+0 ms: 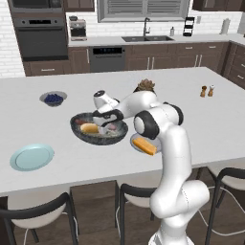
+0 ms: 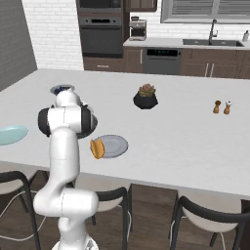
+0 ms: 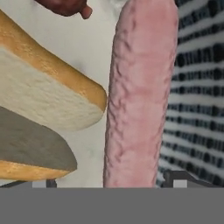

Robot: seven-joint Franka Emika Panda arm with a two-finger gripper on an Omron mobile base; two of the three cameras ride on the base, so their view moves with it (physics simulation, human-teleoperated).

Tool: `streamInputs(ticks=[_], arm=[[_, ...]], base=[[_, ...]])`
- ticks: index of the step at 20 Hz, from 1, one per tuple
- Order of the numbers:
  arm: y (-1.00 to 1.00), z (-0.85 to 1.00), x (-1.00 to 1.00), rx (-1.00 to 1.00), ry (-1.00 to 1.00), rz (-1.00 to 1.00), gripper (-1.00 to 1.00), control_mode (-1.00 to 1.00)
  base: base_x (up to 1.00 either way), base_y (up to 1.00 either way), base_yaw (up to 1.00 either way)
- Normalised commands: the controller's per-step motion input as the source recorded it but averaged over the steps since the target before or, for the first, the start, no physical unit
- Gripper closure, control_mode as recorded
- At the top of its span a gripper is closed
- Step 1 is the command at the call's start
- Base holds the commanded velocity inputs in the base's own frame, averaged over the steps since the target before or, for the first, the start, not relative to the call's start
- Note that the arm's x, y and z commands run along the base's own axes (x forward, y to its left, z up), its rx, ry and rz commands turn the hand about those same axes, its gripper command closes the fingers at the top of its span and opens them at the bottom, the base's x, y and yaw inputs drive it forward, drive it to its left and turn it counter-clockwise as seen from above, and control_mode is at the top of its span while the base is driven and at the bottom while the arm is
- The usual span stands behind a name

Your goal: Place one bun and one sausage from the bowl on each plate.

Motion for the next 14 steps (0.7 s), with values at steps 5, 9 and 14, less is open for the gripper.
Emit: streamInputs(ticks=[5, 9, 14], arm=[[0.0, -0.13, 0.01, -0.01, -0.02, 0.0, -1.0, -1.0], [-0.03, -0.34, 0.1, 0.0, -0.04, 0.0, -1.0, -1.0], [-0.29, -0.29, 0.18, 0.0, -0.01, 0.0, -1.0, -1.0]], base=[[0.0, 0.0, 0.0], [0.0, 0.0, 0.0], [0.0, 0.0, 0.0]])
